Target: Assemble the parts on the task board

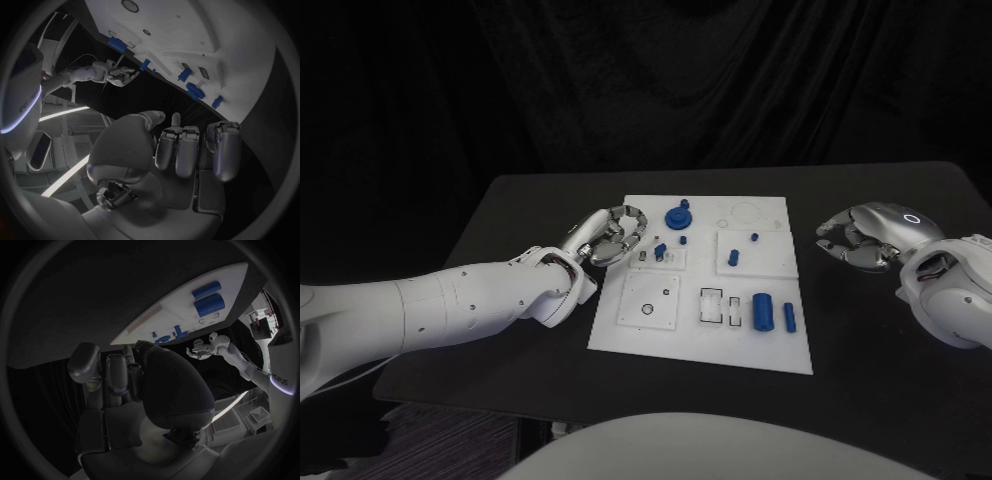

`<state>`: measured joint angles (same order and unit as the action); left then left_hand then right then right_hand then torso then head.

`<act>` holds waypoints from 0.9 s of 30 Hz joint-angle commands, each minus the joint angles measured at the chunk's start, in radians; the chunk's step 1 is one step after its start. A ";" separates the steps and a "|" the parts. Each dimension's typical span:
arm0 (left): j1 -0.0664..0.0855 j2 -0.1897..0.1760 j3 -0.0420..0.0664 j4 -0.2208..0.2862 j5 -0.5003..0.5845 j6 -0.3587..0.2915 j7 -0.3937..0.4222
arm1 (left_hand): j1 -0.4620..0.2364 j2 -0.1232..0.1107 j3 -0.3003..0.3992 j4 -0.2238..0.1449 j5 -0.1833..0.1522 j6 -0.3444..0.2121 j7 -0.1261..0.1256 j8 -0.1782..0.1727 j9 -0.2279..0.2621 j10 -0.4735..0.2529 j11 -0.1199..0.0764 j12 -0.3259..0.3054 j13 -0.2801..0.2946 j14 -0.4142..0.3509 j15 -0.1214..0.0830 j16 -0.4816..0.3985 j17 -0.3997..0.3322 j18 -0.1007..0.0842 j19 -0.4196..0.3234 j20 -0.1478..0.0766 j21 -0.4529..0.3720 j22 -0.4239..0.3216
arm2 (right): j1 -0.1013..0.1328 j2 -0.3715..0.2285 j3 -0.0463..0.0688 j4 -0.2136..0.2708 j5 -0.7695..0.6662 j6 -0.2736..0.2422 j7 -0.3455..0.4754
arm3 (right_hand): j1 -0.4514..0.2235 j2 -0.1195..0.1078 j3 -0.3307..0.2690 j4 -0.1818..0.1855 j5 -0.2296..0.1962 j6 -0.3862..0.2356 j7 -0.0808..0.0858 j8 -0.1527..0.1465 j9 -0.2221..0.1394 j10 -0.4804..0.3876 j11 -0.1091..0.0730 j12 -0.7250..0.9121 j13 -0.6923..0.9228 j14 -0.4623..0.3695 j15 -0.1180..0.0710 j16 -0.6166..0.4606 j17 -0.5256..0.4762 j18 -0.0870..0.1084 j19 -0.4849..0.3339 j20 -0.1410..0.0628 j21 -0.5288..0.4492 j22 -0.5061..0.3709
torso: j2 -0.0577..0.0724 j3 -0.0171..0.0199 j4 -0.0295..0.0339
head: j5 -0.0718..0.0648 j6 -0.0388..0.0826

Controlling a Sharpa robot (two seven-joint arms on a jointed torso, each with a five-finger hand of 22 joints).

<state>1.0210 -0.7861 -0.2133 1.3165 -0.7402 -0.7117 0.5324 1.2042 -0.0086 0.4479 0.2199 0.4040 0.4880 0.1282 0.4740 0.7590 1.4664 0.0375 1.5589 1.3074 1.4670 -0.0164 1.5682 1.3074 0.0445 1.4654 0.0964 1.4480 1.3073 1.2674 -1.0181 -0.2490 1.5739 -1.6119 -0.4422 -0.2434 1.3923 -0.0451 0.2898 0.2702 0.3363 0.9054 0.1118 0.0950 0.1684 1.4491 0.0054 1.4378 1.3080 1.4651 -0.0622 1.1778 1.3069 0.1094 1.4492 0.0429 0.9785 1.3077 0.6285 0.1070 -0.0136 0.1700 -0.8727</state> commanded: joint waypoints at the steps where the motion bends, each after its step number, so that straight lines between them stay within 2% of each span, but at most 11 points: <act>1: -0.001 0.004 0.001 0.009 -0.075 0.000 -0.044 | 0.056 -0.005 -0.038 -0.003 -0.062 0.002 0.015 0.011 -0.027 0.103 0.012 0.011 0.263 0.104 0.010 0.003 0.263 -0.012 0.024 0.005 0.011 0.220 | -0.003 -0.002 0.001 -0.001 -0.003 -0.014 0.008 | -0.002 -0.005 0.001 0.001 0.006 0.006 -0.001 0.003 0.001 0.006 0.002 0.004 0.095 0.051 0.000 0.002 0.000 -0.010 0.006 0.002 -0.002 0.118 | -0.007 -0.0006 0.0023 | -0.006 0.000; 2: -0.001 0.004 0.001 0.015 -0.117 0.000 -0.078 | 0.077 -0.006 -0.054 -0.005 -0.096 0.006 0.020 0.015 -0.040 0.104 0.018 0.012 0.263 0.104 0.014 0.003 0.263 -0.014 0.028 0.009 0.017 0.222 | -0.004 -0.002 0.001 -0.001 -0.003 -0.012 0.007 | -0.002 -0.005 0.001 0.001 0.006 0.006 -0.001 0.003 0.001 0.006 0.002 0.004 0.095 0.051 0.000 0.002 0.000 -0.010 0.006 0.002 -0.002 0.118 | -0.009 -0.0016 0.0022 | -0.010 0.000; 6: -0.001 0.002 0.001 0.039 -0.233 0.008 -0.193 | 0.109 -0.016 -0.100 -0.008 -0.172 0.008 0.030 0.014 -0.076 0.104 0.029 0.012 0.263 0.104 0.024 0.003 0.263 -0.016 0.037 0.017 0.027 0.226 | -0.004 -0.003 0.001 0.000 -0.003 -0.005 0.004 | -0.002 -0.004 0.001 0.002 0.007 0.006 -0.001 0.003 0.001 0.006 0.003 0.004 0.095 0.051 0.001 0.001 -0.001 -0.010 0.006 0.002 -0.004 0.117 | -0.015 -0.0035 0.0034 | -0.019 0.000; 9: -0.001 0.000 0.001 0.055 -0.299 0.015 -0.279 | 0.134 -0.017 -0.118 -0.020 -0.185 0.023 0.035 0.014 -0.098 0.104 0.041 0.012 0.263 0.104 0.033 0.003 0.263 -0.017 0.040 0.025 0.030 0.227 | -0.005 -0.003 0.001 0.001 -0.003 0.002 0.000 | -0.002 -0.004 0.001 0.001 0.007 0.006 -0.001 0.003 0.001 0.006 0.003 0.004 0.095 0.051 0.001 0.001 -0.001 -0.010 0.006 0.002 -0.004 0.117 | -0.018 -0.0043 0.0034 | -0.023 0.000; 13: -0.001 -0.002 0.001 0.076 -0.374 0.024 -0.387 | 0.137 -0.034 -0.161 -0.021 -0.245 0.028 0.040 0.004 -0.131 0.104 0.048 0.012 0.263 0.104 0.040 0.003 0.263 -0.017 0.041 0.034 0.030 0.226 | -0.005 -0.003 0.001 0.002 -0.003 0.008 -0.003 | -0.001 -0.003 0.002 0.001 0.008 0.008 -0.001 0.004 0.001 0.005 0.004 0.004 0.095 0.051 0.001 0.001 -0.001 -0.010 0.007 0.002 -0.004 0.118 | -0.022 -0.0053 0.0035 | -0.023 0.000; 15: -0.001 -0.002 0.001 0.084 -0.398 0.028 -0.429 | 0.123 -0.046 -0.189 -0.013 -0.257 0.031 0.039 0.003 -0.143 0.104 0.047 0.012 0.263 0.104 0.039 0.003 0.263 -0.017 0.042 0.034 0.030 0.226 | -0.005 -0.002 0.001 0.003 -0.003 0.009 -0.004 | -0.001 -0.003 0.002 0.001 0.008 0.008 -0.001 0.004 0.001 0.005 0.004 0.004 0.095 0.051 0.001 0.001 -0.001 -0.010 0.007 0.002 -0.004 0.118 | -0.024 -0.0057 0.0041 | -0.023 0.000; 19: -0.001 -0.002 0.001 0.092 -0.425 0.028 -0.496 | 0.094 -0.057 -0.233 0.001 -0.234 0.038 0.035 0.008 -0.161 0.104 0.043 0.012 0.263 0.104 0.036 0.003 0.263 -0.016 0.042 0.032 0.029 0.226 | -0.005 -0.001 0.001 0.004 -0.003 0.011 -0.005 | -0.001 -0.003 0.002 0.001 0.008 0.008 -0.001 0.004 0.001 0.005 0.004 0.004 0.095 0.051 0.001 0.001 -0.001 -0.010 0.007 0.002 -0.004 0.118 | -0.023 -0.0050 0.0031 | -0.022 0.000; 20: -0.001 -0.001 0.001 0.093 -0.428 0.027 -0.509 | 0.094 -0.058 -0.239 0.000 -0.215 0.042 0.034 0.011 -0.166 0.104 0.041 0.012 0.263 0.104 0.034 0.003 0.263 -0.016 0.042 0.031 0.028 0.226 | -0.005 -0.001 0.001 0.004 -0.003 0.011 -0.006 | 0.000 -0.003 0.003 0.000 0.009 0.009 -0.001 0.004 0.002 0.005 0.004 0.003 0.094 0.051 0.001 0.000 -0.002 -0.010 0.006 0.002 -0.006 0.117 | -0.022 -0.0045 0.0026 | -0.021 0.000; 21: -0.001 -0.001 0.001 0.094 -0.432 0.026 -0.523 | 0.097 -0.059 -0.248 -0.005 -0.174 0.049 0.032 0.014 -0.174 0.104 0.039 0.012 0.263 0.104 0.032 0.003 0.263 -0.016 0.043 0.029 0.028 0.226 | -0.005 -0.001 0.001 0.005 -0.003 0.010 -0.006 | 0.000 -0.003 0.003 0.000 0.009 0.009 -0.001 0.004 0.002 0.005 0.004 0.003 0.094 0.051 0.001 0.000 -0.002 -0.010 0.006 0.002 -0.006 0.117 | -0.021 -0.0047 0.0031 | -0.021 0.000; 22: -0.001 0.000 0.001 0.096 -0.434 0.024 -0.537 | 0.100 -0.058 -0.253 -0.008 -0.157 0.053 0.030 0.017 -0.179 0.104 0.038 0.012 0.263 0.104 0.031 0.003 0.263 -0.016 0.043 0.027 0.028 0.225 | -0.005 -0.001 0.001 0.005 -0.003 0.010 -0.006 | 0.000 -0.003 0.003 0.000 0.009 0.009 -0.001 0.004 0.002 0.005 0.004 0.003 0.094 0.051 0.001 0.000 -0.002 -0.010 0.006 0.002 -0.006 0.117 | -0.020 -0.0046 0.0032 | -0.021 0.000; 27: -0.001 0.004 0.001 0.098 -0.440 0.017 -0.579 | 0.104 -0.055 -0.260 -0.013 -0.132 0.063 0.028 0.024 -0.187 0.104 0.035 0.012 0.263 0.104 0.028 0.003 0.263 -0.016 0.044 0.025 0.027 0.225 | -0.005 -0.002 0.001 0.008 -0.003 0.006 -0.007 | 0.000 -0.003 0.003 0.000 0.009 0.009 -0.001 0.004 0.002 0.005 0.004 0.003 0.094 0.051 0.001 0.000 -0.002 -0.010 0.006 0.002 -0.006 0.117 | -0.017 -0.0028 0.0063 | -0.022 0.000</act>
<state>1.0208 -0.7842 -0.2130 1.4107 -1.1444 -0.6942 0.0292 1.3076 -0.0679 0.1934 0.2055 0.2690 0.5434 0.1573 0.4931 0.5731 1.4649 0.0790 1.5676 1.3074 1.4652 0.0146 1.5682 1.3074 0.0451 1.4655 0.1257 1.4753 1.3073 1.2652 -1.0190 -0.2488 1.5789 -1.6119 -0.4361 -0.2428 1.3923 -0.0451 0.2898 0.2702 0.3404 0.9054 0.1118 0.0949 0.1691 1.4489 0.0054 1.4377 1.3079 1.4651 -0.0622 1.1777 1.3067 0.1095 1.4491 0.0429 0.9785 1.3075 0.6090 0.1025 -0.0097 0.1491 -0.8728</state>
